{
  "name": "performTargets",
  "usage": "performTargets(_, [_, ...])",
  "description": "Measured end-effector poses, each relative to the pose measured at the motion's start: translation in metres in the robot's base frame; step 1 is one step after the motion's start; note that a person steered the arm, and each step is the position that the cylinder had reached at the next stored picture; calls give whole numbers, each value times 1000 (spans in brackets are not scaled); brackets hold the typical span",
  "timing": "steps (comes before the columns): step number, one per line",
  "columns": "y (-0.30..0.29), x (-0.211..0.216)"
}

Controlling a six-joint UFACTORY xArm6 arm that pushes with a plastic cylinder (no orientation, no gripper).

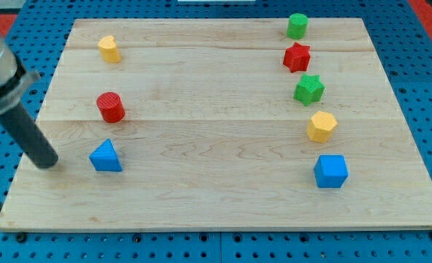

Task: Move the blue triangle towards the bottom center

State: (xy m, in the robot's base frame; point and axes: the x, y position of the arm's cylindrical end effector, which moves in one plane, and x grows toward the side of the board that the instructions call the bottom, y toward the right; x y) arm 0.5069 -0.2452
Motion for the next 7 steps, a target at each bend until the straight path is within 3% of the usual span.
performTargets(1, [61,-17])
performTargets(2, [155,1])
performTargets(3, [183,11])
performTargets(6, [17,19])
performTargets(7, [77,30])
